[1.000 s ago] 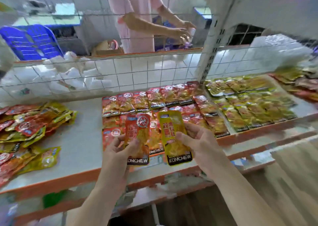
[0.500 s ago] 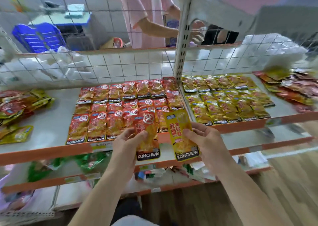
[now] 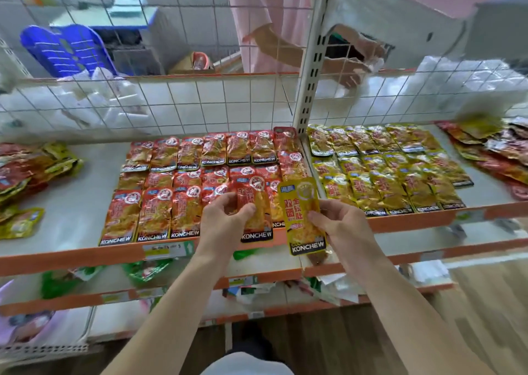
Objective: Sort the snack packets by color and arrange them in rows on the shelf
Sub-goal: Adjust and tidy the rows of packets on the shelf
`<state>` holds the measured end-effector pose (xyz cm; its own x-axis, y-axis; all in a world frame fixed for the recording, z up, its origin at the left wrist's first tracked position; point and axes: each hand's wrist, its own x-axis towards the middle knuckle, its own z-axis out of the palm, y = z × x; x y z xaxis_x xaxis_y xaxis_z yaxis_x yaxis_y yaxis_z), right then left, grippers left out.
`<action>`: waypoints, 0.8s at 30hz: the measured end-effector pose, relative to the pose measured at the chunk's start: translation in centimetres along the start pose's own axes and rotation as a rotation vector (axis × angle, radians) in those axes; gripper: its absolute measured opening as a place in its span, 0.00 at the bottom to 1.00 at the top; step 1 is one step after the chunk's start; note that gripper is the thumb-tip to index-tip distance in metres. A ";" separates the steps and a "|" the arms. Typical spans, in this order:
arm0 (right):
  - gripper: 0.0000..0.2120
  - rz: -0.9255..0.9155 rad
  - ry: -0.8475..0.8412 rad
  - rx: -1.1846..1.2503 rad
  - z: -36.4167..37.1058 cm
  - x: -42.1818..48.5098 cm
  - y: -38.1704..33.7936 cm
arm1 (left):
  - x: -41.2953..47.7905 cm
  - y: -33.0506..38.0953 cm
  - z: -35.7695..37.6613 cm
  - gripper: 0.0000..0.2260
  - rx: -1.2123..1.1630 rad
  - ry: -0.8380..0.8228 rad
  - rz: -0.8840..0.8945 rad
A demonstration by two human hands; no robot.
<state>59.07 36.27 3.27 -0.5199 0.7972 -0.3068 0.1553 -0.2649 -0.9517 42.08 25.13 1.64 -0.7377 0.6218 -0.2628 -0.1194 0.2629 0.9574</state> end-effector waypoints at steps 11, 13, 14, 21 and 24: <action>0.08 -0.029 0.043 -0.097 0.2 6.2 0.0 | 8.4 0.9 2.7 0.34 0.273 -0.041 0.247; 0.08 -0.024 0.061 -0.090 0.0 6.7 0.1 | 9.2 0.7 3.3 0.31 0.357 -0.059 0.290; 0.08 -0.027 0.069 -0.081 -0.2 6.9 0.0 | 9.8 0.4 3.6 0.28 0.399 -0.050 0.328; 0.07 -0.043 0.099 -0.041 -1.2 7.5 0.1 | 11.9 -2.3 4.3 0.14 0.829 0.032 0.620; 0.07 -0.039 0.106 -0.045 -1.5 7.6 0.3 | 11.8 -2.6 4.1 0.15 0.926 0.032 0.730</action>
<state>56.44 43.10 0.65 -0.4345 0.8601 -0.2672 0.1758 -0.2100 -0.9618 36.42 34.82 -4.45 -0.4495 0.8315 0.3264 0.8558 0.2961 0.4243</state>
